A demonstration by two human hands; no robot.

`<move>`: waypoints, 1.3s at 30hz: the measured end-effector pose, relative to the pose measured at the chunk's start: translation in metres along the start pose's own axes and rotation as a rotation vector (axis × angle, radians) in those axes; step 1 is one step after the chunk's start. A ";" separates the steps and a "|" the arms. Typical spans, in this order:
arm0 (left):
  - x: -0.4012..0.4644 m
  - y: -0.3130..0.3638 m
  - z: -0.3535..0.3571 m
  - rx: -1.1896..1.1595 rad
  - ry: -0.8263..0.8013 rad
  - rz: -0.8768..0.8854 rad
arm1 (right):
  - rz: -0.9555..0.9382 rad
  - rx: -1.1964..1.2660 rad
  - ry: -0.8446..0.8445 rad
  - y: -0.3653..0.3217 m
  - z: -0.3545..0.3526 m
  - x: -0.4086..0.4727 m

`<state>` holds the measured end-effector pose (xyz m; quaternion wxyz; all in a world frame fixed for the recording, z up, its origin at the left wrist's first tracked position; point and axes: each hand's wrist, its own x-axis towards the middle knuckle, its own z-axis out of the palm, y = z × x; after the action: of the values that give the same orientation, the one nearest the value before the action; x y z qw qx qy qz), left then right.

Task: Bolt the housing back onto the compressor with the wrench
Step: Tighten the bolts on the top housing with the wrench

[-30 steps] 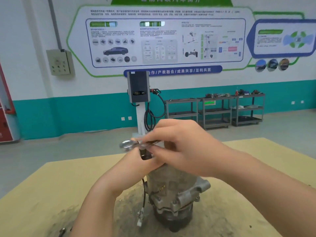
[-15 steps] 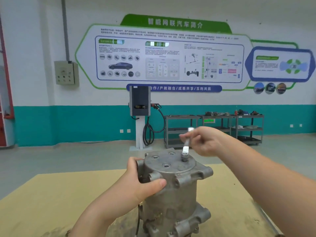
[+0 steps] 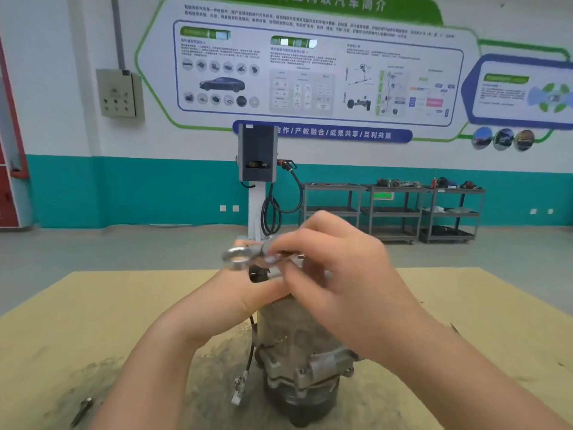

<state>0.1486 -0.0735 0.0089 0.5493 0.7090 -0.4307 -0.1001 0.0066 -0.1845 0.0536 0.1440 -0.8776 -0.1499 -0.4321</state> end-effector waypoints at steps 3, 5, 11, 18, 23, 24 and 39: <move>-0.001 0.001 -0.001 -0.042 0.020 -0.018 | 0.135 -0.227 -0.280 0.001 0.013 0.057; -0.002 0.000 -0.001 -0.088 0.032 -0.025 | 0.275 -0.303 -0.430 0.016 0.020 0.091; -0.002 -0.001 -0.002 -0.151 -0.007 -0.046 | 1.170 0.645 -0.439 0.091 0.001 0.116; -0.003 0.001 -0.003 -0.155 -0.022 -0.064 | 1.301 1.621 0.312 0.114 -0.045 0.018; -0.002 0.000 -0.003 -0.139 -0.030 -0.061 | 0.642 0.774 0.540 0.046 -0.033 -0.039; -0.002 0.000 -0.003 -0.139 -0.030 -0.057 | 0.447 0.479 0.488 0.029 -0.028 -0.041; -0.003 0.000 -0.004 -0.128 -0.015 -0.067 | 1.171 0.361 -0.327 0.098 -0.004 0.091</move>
<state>0.1492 -0.0686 0.0089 0.5867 0.6855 -0.4037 -0.1511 0.0949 -0.2631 0.1164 0.4774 -0.8307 0.2643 -0.1101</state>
